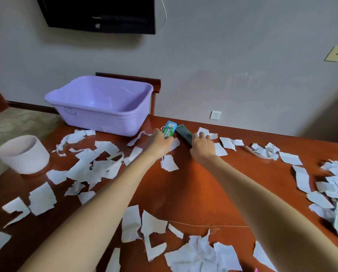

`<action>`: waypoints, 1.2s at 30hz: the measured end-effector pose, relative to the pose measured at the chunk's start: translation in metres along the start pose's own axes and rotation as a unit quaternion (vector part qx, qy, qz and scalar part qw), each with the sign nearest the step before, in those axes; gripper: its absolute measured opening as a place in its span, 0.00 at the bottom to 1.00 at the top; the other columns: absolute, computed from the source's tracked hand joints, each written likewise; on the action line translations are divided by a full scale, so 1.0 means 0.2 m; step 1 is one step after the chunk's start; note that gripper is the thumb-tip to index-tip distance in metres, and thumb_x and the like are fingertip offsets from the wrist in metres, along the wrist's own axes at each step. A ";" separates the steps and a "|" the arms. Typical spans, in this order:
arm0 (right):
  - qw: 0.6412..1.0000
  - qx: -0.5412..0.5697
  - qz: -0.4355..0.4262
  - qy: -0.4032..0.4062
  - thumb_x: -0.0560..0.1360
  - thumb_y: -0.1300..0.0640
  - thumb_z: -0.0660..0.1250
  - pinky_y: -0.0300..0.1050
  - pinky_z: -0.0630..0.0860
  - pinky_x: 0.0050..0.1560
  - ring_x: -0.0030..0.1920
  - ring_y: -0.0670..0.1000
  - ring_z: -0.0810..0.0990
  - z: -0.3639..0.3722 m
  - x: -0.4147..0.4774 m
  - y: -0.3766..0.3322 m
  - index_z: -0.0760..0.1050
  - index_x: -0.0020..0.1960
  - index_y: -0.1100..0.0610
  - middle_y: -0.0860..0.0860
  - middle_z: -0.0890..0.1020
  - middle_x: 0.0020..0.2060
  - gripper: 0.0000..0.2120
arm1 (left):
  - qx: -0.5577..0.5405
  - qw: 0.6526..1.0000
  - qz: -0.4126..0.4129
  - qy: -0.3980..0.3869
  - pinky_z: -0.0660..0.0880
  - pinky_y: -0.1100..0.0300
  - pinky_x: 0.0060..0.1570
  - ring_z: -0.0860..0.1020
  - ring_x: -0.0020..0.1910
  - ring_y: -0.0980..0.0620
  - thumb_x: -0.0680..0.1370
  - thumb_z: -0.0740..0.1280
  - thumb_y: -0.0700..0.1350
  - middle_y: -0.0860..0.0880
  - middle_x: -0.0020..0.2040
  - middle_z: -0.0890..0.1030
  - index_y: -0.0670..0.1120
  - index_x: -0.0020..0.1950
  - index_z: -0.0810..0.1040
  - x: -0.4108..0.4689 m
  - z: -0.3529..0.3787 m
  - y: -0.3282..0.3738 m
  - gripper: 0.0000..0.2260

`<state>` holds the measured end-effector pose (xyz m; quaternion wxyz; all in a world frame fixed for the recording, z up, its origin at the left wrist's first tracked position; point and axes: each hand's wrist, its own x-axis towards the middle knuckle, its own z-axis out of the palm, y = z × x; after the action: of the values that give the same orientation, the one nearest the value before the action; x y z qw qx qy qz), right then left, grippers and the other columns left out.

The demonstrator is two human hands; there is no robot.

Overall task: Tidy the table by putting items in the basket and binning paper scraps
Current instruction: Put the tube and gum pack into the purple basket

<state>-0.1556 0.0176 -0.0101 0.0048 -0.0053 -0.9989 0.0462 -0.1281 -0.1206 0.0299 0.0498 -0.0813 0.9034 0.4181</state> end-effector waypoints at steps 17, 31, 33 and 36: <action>0.868 0.491 0.069 0.008 0.80 0.57 0.59 0.41 0.78 0.38 0.41 0.55 0.80 -0.67 0.12 -0.33 0.69 0.61 0.65 0.60 0.81 0.49 0.14 | 0.002 0.993 -0.111 0.039 0.71 0.50 0.51 0.75 0.60 0.37 0.81 0.58 0.46 0.35 0.62 0.75 0.35 0.65 0.65 0.23 -0.61 0.31 0.18; 0.803 0.572 0.089 -0.138 0.76 0.62 0.64 0.42 0.82 0.37 0.44 0.60 0.82 -0.52 0.75 -1.12 0.66 0.49 0.60 0.61 0.78 0.47 0.07 | 0.158 0.961 -0.217 0.060 0.71 0.48 0.59 0.72 0.63 0.37 0.81 0.57 0.48 0.35 0.64 0.73 0.35 0.67 0.63 0.90 -1.15 -0.29 0.20; 0.801 0.569 0.098 -0.158 0.76 0.60 0.66 0.36 0.79 0.32 0.40 0.57 0.82 -0.44 0.84 -1.19 0.65 0.46 0.58 0.63 0.80 0.48 0.09 | 0.177 0.954 -0.239 0.033 0.69 0.49 0.62 0.71 0.65 0.37 0.81 0.57 0.47 0.36 0.66 0.71 0.36 0.69 0.62 0.98 -1.15 -0.37 0.21; 0.808 0.547 0.099 -0.192 0.76 0.60 0.65 0.33 0.75 0.28 0.30 0.48 0.76 -0.31 0.96 -1.28 0.65 0.44 0.59 0.58 0.79 0.37 0.08 | 0.180 0.947 -0.265 0.001 0.67 0.49 0.64 0.70 0.67 0.38 0.81 0.55 0.42 0.36 0.68 0.69 0.37 0.73 0.59 1.09 -1.15 -0.47 0.21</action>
<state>-0.3500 -0.2297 0.0762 -0.1899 -0.0922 -0.7825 0.5857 -0.3301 -0.3790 0.0724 0.1713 -0.3078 0.9097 0.2200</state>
